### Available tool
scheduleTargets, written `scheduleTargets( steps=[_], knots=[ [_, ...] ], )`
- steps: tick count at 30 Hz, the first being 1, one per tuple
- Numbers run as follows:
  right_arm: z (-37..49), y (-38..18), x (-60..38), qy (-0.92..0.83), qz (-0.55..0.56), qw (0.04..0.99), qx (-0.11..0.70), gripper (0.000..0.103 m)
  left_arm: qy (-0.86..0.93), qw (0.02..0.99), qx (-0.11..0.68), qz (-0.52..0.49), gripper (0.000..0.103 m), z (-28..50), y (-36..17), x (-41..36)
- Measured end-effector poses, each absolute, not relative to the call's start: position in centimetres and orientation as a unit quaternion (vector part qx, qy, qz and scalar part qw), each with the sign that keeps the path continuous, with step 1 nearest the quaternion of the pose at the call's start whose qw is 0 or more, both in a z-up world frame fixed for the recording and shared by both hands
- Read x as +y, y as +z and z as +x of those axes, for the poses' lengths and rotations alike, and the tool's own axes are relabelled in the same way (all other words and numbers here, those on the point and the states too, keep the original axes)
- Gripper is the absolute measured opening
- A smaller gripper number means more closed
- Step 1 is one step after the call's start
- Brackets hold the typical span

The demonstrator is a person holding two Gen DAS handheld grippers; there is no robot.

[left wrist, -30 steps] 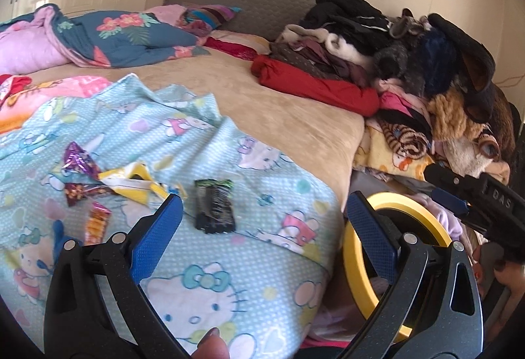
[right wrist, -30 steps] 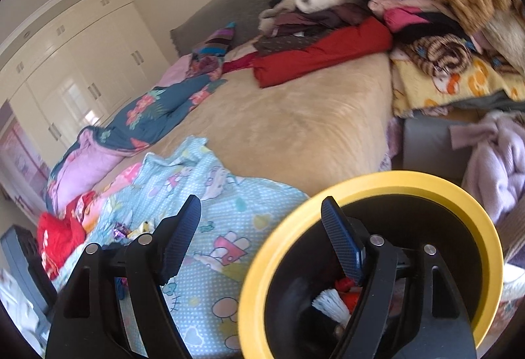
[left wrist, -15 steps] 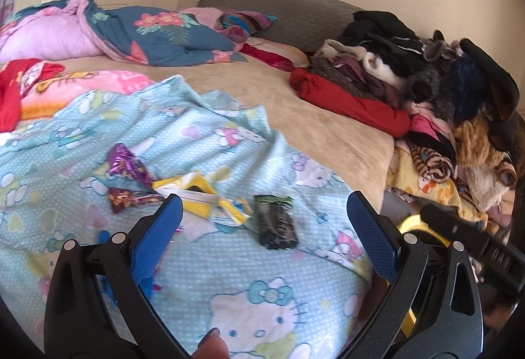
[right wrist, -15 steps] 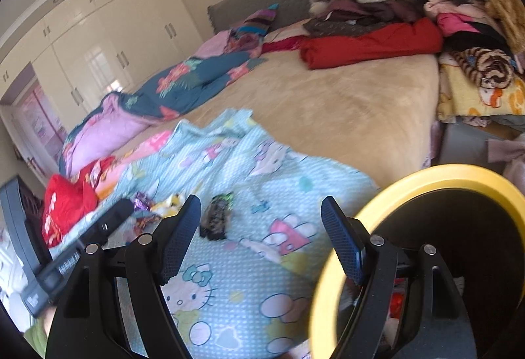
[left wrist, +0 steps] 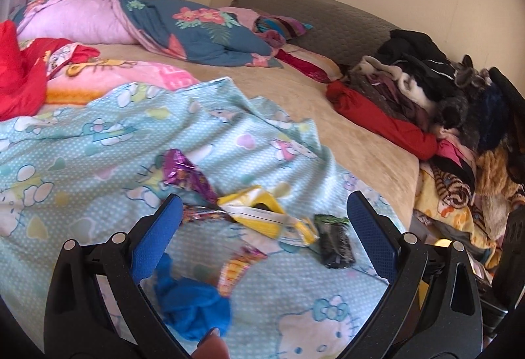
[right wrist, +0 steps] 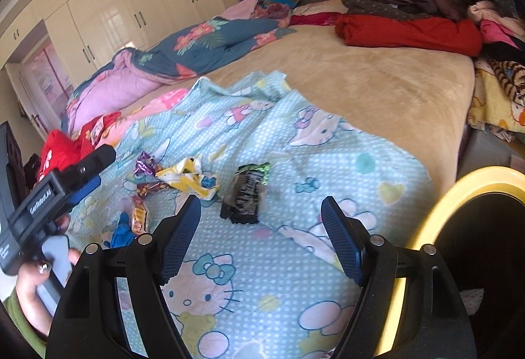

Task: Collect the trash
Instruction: 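Move both open grippers back over the wrappers on the bed, then grasp the black snack packet with the right gripper while the left gripper grasps the purple wrapper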

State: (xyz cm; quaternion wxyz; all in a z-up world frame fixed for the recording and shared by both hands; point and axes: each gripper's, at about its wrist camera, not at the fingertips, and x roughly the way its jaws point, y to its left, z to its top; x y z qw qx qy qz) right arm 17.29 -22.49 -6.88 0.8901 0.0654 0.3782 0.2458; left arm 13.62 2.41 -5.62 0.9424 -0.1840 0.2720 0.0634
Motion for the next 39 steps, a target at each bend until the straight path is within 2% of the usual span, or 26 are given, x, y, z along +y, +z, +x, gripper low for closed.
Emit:
scheduleTargets(
  steps=[3,8,17,23,24,28,33,37,39],
  knots=[
    [17.8,-7.4,-21.6,0.252,0.063,0.885,0.386,0.073,0.077,0.937,0.28,-0.192,0.091,14.1,-6.2,4.0],
    [18.9,-8.5,-20.5,0.261,0.074,0.875,0.401,0.07,0.088,0.927,0.302,-0.205,0.072,15.2,-7.4,5.9],
    [20.2,-10.6,-18.0,0.265,0.058,0.861,0.431,0.064,0.069,0.907,0.338,-0.242,0.05,17.7,-9.5,7.8],
    [21.3,-11.9,-17.4,0.261,0.061,0.856,0.442,0.061,0.077,0.894,0.361,-0.253,0.045,19.0,-10.8,8.5],
    [21.5,-12.1,-17.4,0.26,0.067,0.855,0.444,0.059,0.078,0.893,0.362,-0.255,0.044,19.2,-10.8,8.7],
    [21.9,-12.8,-17.6,0.253,0.074,0.855,0.446,0.035,0.087,0.889,0.366,-0.261,0.034,19.6,-11.4,9.2],
    [21.8,-12.9,-17.7,0.259,0.074,0.854,0.445,0.03,0.095,0.884,0.368,-0.272,0.024,19.9,-11.8,9.6],
    [21.6,-12.8,-17.6,0.26,0.073,0.855,0.443,0.029,0.095,0.886,0.367,-0.269,0.011,20.1,-11.6,9.5],
    [21.4,-12.6,-17.7,0.26,0.071,0.856,0.44,0.029,0.093,0.887,0.365,-0.268,0.009,20.1,-11.5,9.4]
  ],
)
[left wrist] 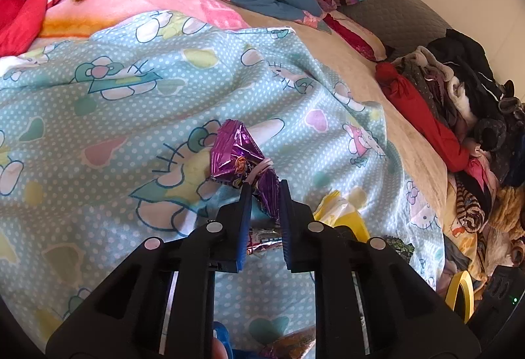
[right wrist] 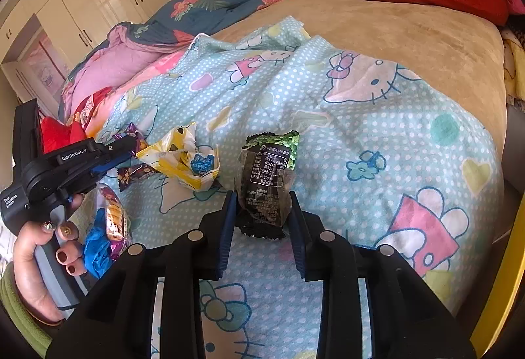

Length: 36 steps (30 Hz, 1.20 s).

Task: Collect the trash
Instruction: 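Grasp the black snack packet with the right gripper while the left gripper grasps the purple wrapper, then carry the black packet and purple wrapper over the yellow bin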

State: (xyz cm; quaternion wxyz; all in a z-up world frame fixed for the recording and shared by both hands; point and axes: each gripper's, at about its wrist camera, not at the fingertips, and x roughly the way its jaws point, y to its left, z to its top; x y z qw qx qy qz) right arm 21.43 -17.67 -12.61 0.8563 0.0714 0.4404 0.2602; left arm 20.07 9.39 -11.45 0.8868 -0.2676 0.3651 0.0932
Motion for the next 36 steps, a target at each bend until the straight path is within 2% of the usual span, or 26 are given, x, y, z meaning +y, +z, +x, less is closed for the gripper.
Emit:
scheduleTargets(
  steps=[5,36],
  knots=[
    [20.9,-12.0,-17.8,0.263,0.071,0.86,0.432,0.029,0.086,0.892,0.357,-0.264,0.006,19.6,-10.9,9.0],
    [17.4,-6.2,-21.4,0.288,0.104,0.874,0.376,0.028,0.02,0.928,0.297,-0.225,0.005,14.8,-4.0,2.2]
  ],
)
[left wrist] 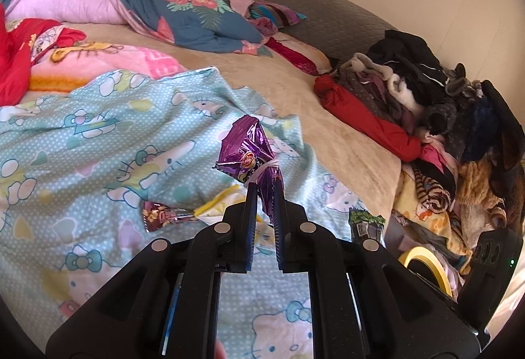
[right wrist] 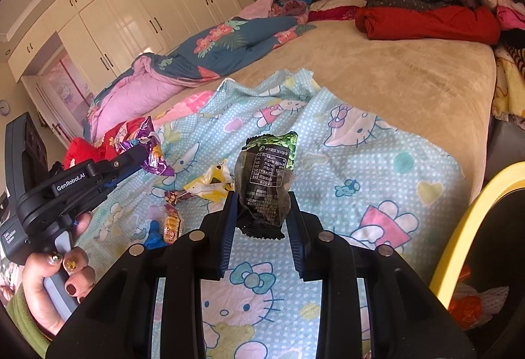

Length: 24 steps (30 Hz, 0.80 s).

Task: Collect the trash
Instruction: 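Carry the black packet and purple wrapper over the yellow bin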

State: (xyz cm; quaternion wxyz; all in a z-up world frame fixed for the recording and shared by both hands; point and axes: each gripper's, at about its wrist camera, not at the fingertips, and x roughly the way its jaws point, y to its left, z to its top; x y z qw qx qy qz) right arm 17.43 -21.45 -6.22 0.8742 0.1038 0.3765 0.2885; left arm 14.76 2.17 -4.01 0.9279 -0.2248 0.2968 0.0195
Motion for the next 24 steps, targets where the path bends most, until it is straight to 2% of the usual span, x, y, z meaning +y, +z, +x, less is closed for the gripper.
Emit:
scheduleTargets(
  steps=[24],
  knots=[
    [14.9,-3.3,-25.9,0.276,0.126,0.887,0.348,0.028,-0.024,0.936,0.289,-0.202,0.005,12.4,-1.7,-2.0]
  ],
)
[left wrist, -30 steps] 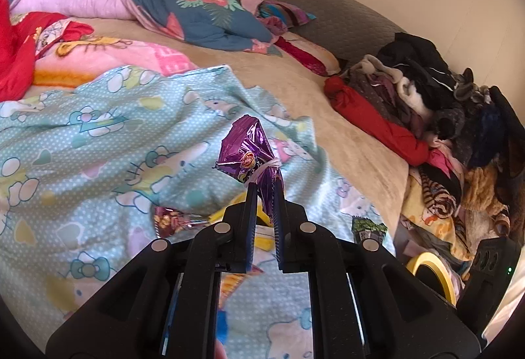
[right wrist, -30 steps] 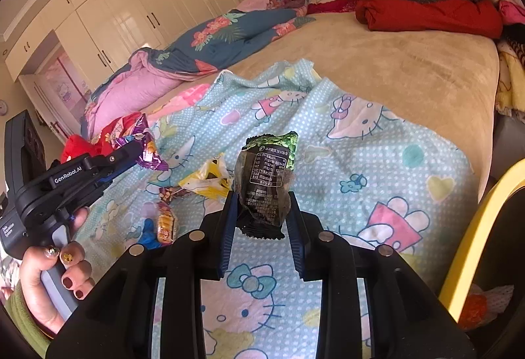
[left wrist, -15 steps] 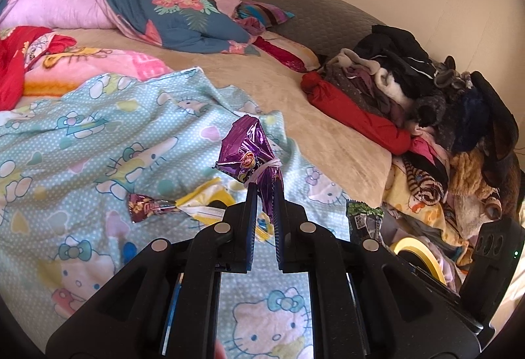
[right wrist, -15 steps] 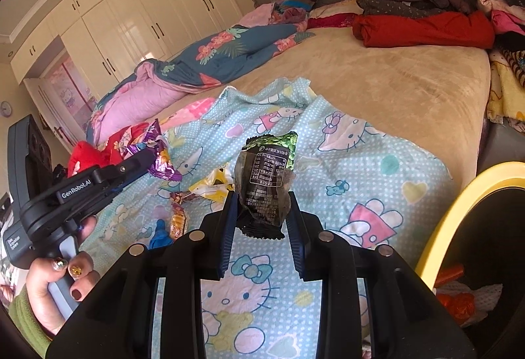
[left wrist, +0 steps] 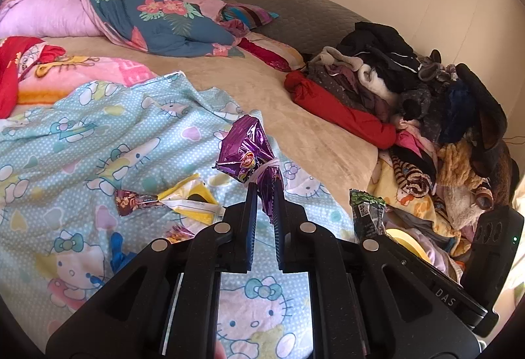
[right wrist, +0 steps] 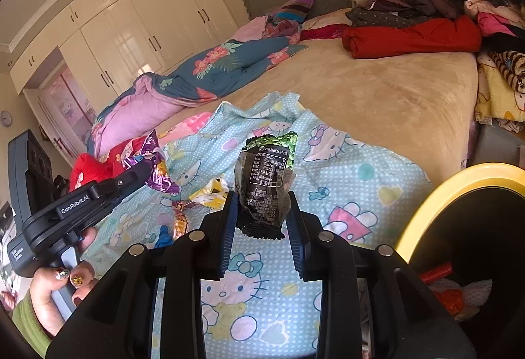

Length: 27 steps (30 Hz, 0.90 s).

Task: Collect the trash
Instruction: 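Carry the black packet and purple wrapper over the yellow bin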

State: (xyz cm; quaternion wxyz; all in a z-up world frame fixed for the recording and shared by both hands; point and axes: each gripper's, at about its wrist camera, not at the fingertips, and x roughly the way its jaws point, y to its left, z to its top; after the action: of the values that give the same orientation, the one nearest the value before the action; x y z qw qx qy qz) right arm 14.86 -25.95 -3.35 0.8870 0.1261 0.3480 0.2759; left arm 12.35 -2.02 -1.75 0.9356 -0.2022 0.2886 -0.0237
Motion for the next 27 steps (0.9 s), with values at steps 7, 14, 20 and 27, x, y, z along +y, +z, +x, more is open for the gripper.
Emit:
scheduleTargets(
  steps=[7,14,20,27],
  knots=[
    [14.0,-2.5,-27.5,0.266,0.133,0.892,0.34,0.028,-0.037,0.937,0.285,-0.198,0.005,11.9,-1.2,-3.0],
    [13.4,-1.8,-29.6,0.249,0.14,0.899,0.332,0.028,-0.056,0.938,0.283,-0.191,0.005,11.6,-0.7,-4.2],
    [13.0,-1.4,-31.8,0.229,0.15,0.903,0.331,0.028,-0.069,0.938,0.284,-0.185,0.005,11.3,-0.6,-5.3],
    [12.5,-0.9,-34.1,0.214,0.161,0.906,0.328,0.028,-0.089,0.937,0.288,-0.176,0.005,11.0,-0.6,-7.0]
  ],
)
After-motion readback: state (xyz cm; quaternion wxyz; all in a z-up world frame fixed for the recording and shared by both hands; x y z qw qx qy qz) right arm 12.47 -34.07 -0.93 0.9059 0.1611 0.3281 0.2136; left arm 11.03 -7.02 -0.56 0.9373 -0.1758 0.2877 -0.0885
